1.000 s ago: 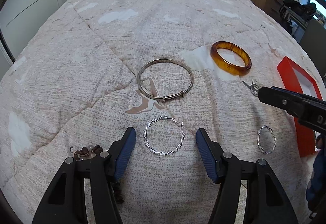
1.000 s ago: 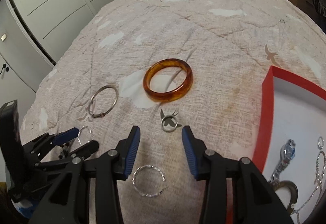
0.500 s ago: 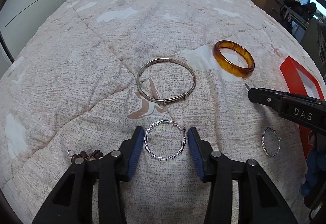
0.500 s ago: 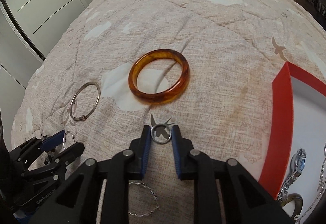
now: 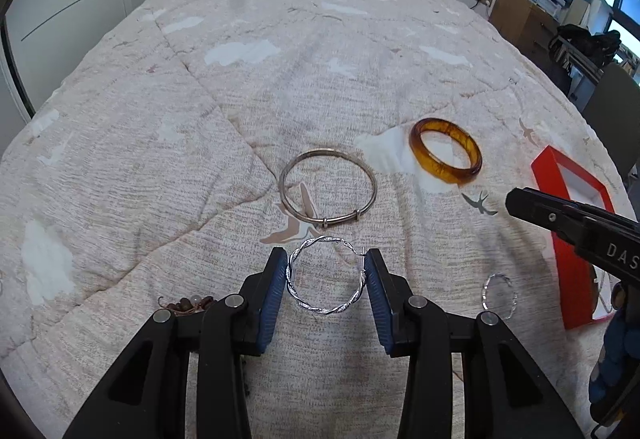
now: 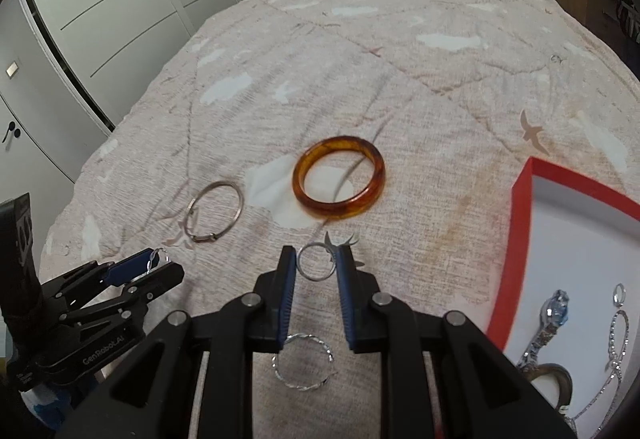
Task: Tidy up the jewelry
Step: 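Carry the twisted hoop and small ring into the red box and release both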
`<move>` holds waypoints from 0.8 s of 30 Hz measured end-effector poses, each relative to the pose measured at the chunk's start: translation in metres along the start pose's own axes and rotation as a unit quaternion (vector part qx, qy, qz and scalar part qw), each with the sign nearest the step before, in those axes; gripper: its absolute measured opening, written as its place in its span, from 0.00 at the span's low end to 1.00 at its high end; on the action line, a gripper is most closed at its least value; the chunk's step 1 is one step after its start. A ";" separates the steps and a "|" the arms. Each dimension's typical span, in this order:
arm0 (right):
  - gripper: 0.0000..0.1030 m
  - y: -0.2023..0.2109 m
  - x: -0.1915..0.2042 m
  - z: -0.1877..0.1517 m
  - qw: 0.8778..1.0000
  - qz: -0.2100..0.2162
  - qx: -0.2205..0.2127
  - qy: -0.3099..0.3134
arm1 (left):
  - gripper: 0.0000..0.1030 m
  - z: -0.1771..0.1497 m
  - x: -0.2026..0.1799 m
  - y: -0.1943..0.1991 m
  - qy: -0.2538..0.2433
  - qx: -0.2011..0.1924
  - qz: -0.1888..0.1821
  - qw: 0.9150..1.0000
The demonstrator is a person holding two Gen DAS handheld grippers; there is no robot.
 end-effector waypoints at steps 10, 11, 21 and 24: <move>0.19 0.059 -0.037 -0.004 0.999 -0.006 -0.037 -0.009 | 0.38 0.016 -0.050 0.025 -0.025 -0.023 -0.019 0.999; 0.19 0.063 -0.044 -0.005 0.999 -0.009 -0.039 -0.011 | 0.38 0.017 -0.059 0.025 -0.028 -0.024 -0.026 0.999; 0.19 0.083 -0.150 -0.020 0.995 -0.075 -0.037 -0.048 | 0.38 0.024 -0.159 -0.002 -0.068 -0.010 -0.085 0.994; 0.19 0.078 -0.176 -0.020 0.994 -0.086 -0.033 -0.055 | 0.38 0.027 -0.191 -0.018 -0.086 -0.001 -0.102 0.991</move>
Point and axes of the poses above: each gripper's, at about its wrist camera, not at the fingertips, and y roughly against the way its jaws point, x to its left, z to its top, the point moved 2 cm from there along -y, roughly the way its jaws point, and after that the axes turned 12 degrees about -z, right-handed, at the moved point
